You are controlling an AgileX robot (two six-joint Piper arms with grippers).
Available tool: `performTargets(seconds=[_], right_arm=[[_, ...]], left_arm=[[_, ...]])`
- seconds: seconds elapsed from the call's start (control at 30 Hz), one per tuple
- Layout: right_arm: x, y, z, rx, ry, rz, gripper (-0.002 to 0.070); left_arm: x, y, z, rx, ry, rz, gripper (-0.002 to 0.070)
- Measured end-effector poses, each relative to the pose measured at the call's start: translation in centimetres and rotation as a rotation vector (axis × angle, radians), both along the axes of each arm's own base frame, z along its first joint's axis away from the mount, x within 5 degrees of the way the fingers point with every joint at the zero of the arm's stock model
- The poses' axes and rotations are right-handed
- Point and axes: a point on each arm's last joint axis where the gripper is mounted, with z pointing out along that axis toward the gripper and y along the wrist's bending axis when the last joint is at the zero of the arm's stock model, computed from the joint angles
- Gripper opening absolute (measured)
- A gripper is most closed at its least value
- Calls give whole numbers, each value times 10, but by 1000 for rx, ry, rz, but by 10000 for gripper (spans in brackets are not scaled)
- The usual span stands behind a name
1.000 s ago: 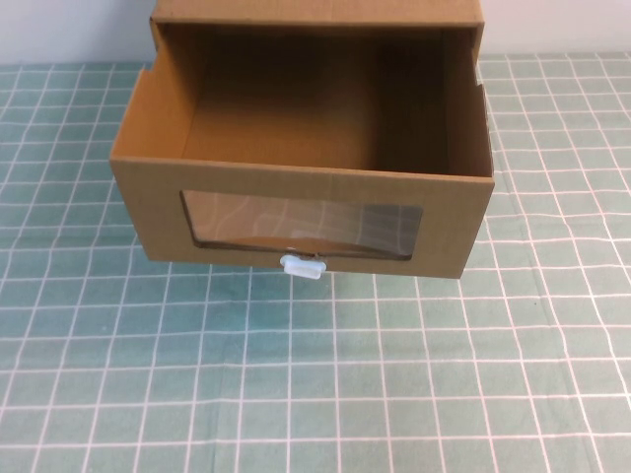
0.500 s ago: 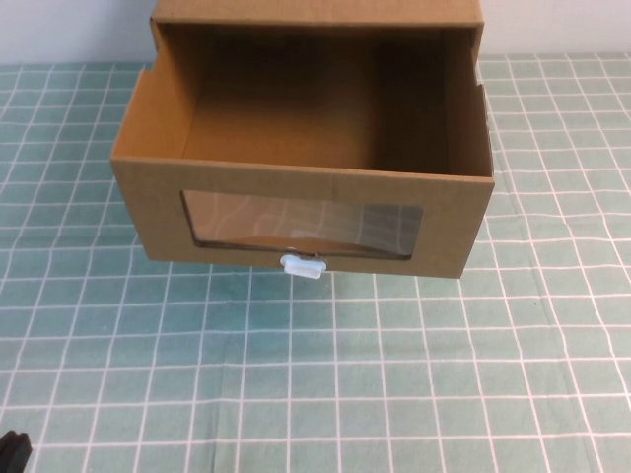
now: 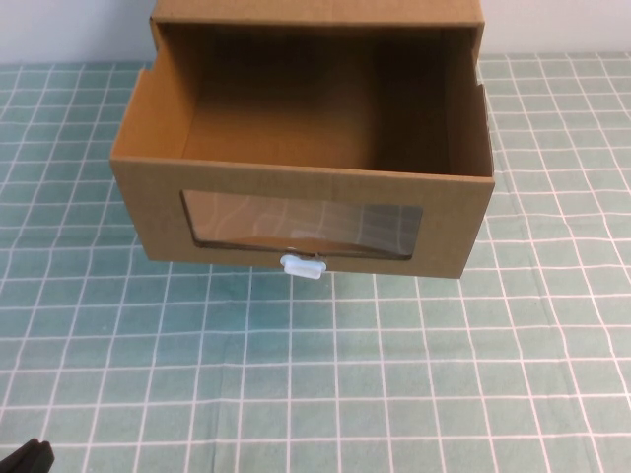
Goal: Open the shoe box
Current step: 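Pull the top drawer of the cardboard box fully open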
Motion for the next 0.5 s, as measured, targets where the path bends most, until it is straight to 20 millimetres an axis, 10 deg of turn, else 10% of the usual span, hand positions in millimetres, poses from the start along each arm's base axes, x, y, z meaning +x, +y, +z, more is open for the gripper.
performTargets(seconds=[0.5], right_arm=[[3, -9, 2, 63, 12, -193, -13]], left_arm=[[0, 0, 0, 2, -1, -1, -5]])
